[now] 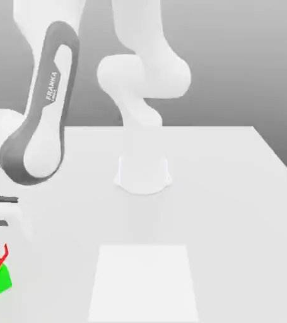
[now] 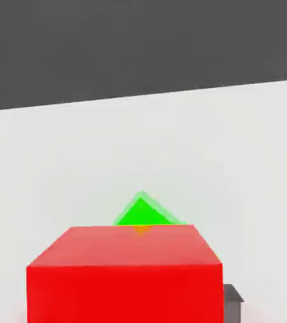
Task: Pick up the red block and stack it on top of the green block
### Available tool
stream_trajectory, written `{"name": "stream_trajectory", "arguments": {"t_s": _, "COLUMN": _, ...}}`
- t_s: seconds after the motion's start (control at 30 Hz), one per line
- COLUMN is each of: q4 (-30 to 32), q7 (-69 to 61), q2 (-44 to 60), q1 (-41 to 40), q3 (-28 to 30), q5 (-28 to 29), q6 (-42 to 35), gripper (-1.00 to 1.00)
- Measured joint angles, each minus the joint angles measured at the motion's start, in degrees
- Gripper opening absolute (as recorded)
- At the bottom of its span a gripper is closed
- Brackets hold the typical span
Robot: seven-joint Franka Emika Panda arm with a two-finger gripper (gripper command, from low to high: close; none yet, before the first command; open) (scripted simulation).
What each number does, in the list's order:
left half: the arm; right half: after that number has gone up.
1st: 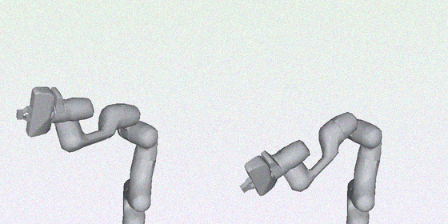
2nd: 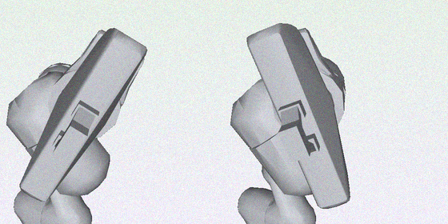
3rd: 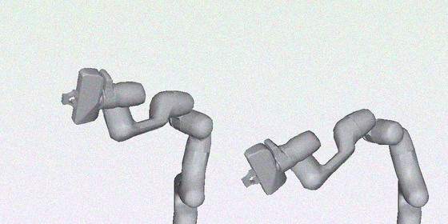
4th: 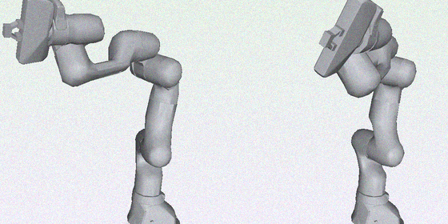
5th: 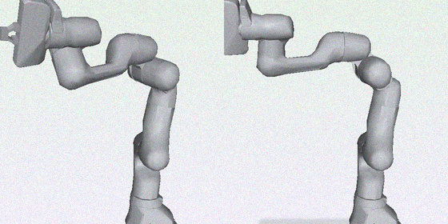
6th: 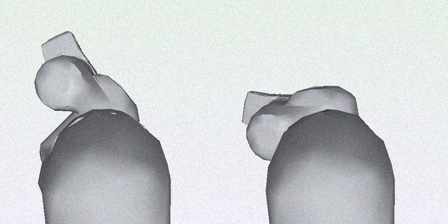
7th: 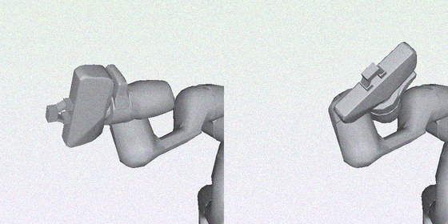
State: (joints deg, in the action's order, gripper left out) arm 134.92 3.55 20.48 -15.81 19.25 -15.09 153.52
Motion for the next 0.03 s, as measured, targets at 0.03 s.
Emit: {"name": "stream_trajectory", "arguments": {"t_s": 0.03, "q4": 0.0, "q7": 0.0, "q2": 0.0, "q1": 0.0, "q3": 0.0, "q5": 0.0, "q6": 0.0, "gripper": 1.00}}
